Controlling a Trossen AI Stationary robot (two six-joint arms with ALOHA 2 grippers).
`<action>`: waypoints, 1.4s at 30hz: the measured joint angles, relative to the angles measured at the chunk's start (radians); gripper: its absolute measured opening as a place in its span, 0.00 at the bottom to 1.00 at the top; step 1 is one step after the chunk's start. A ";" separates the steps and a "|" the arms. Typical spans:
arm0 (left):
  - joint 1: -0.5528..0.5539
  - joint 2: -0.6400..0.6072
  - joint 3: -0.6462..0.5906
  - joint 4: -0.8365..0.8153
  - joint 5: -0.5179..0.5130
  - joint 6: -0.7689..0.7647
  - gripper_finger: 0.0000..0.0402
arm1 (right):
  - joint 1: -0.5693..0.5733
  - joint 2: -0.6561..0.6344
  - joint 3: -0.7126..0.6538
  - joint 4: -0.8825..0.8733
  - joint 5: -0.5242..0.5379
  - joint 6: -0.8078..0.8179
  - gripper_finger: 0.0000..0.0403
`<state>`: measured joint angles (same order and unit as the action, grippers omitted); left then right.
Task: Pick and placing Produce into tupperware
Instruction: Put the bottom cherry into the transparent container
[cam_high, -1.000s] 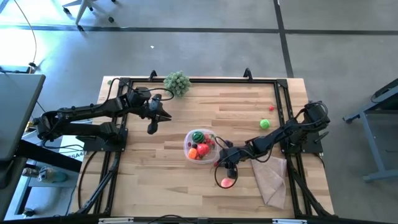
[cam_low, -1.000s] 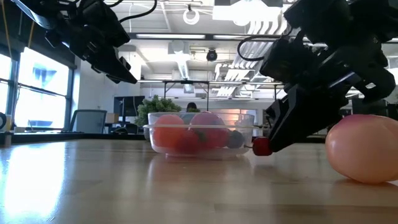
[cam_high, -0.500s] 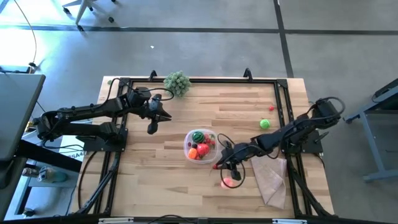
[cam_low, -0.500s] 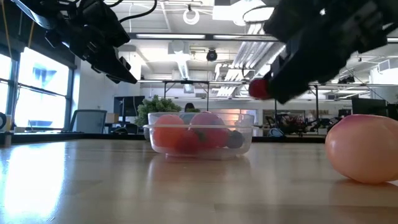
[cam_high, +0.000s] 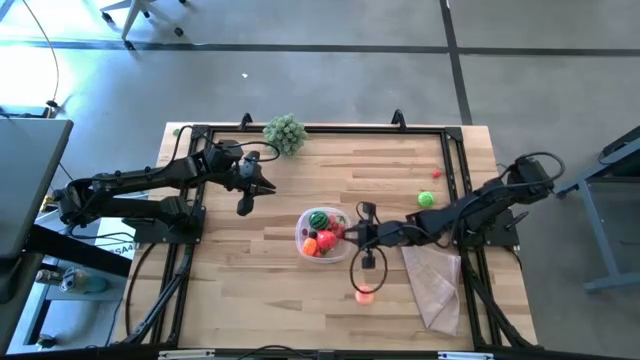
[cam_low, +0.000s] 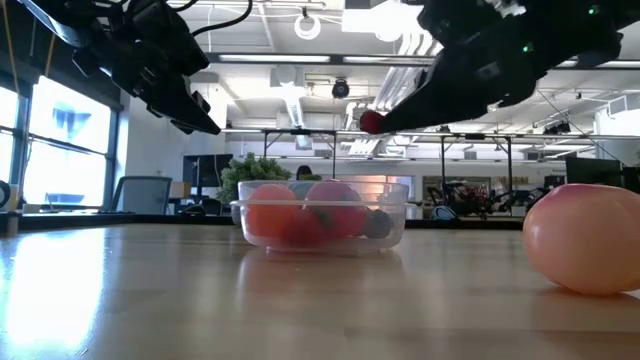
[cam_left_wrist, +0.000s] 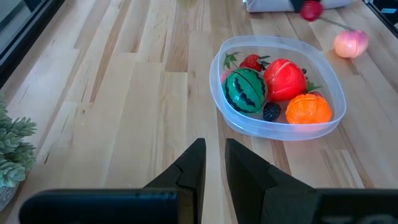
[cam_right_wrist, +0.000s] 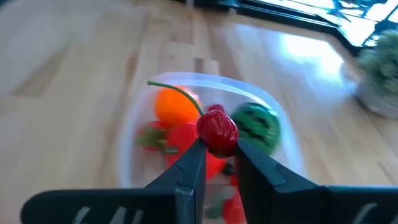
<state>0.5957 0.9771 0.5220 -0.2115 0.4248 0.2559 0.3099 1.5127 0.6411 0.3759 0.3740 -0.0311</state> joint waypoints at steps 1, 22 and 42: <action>0.000 0.000 0.000 0.000 0.000 0.000 0.13 | -0.011 0.000 0.000 -0.004 0.010 0.000 0.15; 0.000 0.000 0.000 0.000 0.000 0.000 0.13 | -0.206 0.001 0.000 -0.117 -0.182 0.225 0.15; 0.000 0.000 0.000 0.000 0.000 0.000 0.13 | -0.206 0.073 0.026 -0.132 -0.195 0.187 0.15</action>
<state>0.5953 0.9775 0.5220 -0.2115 0.4252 0.2558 0.1040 1.5860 0.6666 0.2438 0.1789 0.1559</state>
